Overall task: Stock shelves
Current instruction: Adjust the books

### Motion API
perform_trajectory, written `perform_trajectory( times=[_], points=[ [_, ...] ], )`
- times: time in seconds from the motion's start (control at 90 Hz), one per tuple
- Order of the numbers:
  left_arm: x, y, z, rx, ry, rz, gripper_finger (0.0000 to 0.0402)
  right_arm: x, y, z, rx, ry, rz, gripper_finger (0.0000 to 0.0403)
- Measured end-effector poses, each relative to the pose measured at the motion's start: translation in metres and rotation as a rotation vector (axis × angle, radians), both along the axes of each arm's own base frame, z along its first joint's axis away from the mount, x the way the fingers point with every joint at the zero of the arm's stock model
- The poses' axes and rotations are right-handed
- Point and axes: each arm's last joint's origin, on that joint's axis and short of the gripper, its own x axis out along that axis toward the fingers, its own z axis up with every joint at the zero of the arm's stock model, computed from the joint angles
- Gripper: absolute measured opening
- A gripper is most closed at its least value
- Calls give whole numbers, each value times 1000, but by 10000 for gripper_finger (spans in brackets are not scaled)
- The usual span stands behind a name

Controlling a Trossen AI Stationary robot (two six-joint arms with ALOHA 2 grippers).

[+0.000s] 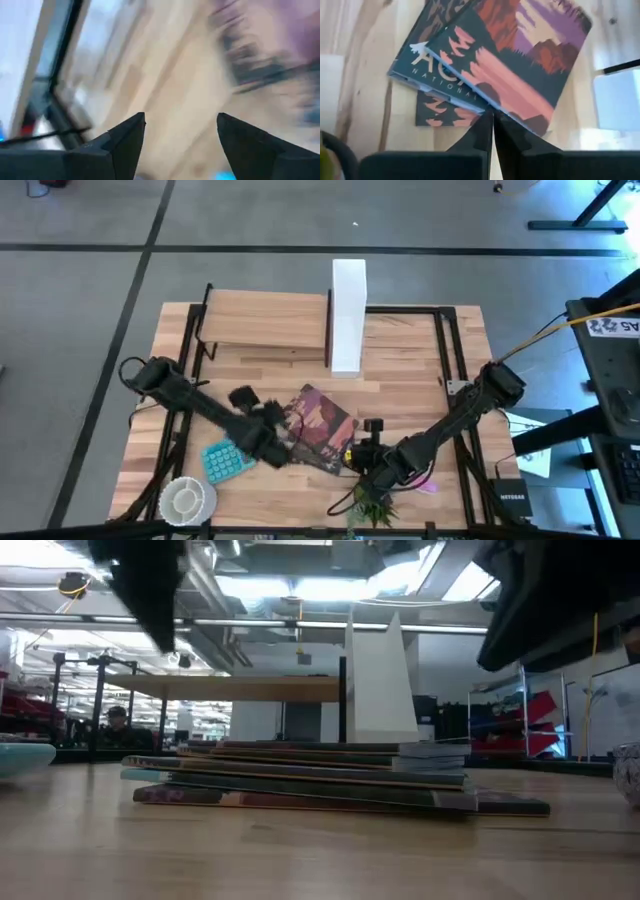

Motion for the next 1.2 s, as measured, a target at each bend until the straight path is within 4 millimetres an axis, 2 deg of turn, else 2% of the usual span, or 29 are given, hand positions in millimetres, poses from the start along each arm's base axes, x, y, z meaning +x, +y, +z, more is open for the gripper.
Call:
perform_trajectory(
  times=[0.167,0.3,0.356,0.433,0.544,0.667,0.967,1.056,1.2],
  points=[
    [15,42,-37,-83,66,-10,115,5,-14,-4,36,55,-82,0],
    [15,67,-63,-136,88,7,26,5,-20,-9,89,96,-136,0],
    [13,74,-71,-162,97,16,9,3,-22,-13,106,127,-138,0],
    [14,75,-79,-235,95,-13,8,0,-26,-20,109,143,-148,0],
    [18,59,-84,-355,60,-100,4,-5,-29,-28,87,161,-168,0],
    [19,30,-83,-436,19,-198,1,-5,-30,-29,74,151,-172,0],
    [2,-41,-68,-439,-50,-340,1,-3,-33,-27,-14,88,-188,0],
    [-1,-50,-67,-495,-48,-338,1,1,-42,-27,-32,86,-216,0],
    [-1,-64,-70,-603,-92,-386,1,16,-71,-27,-55,86,-270,0]
  ],
)
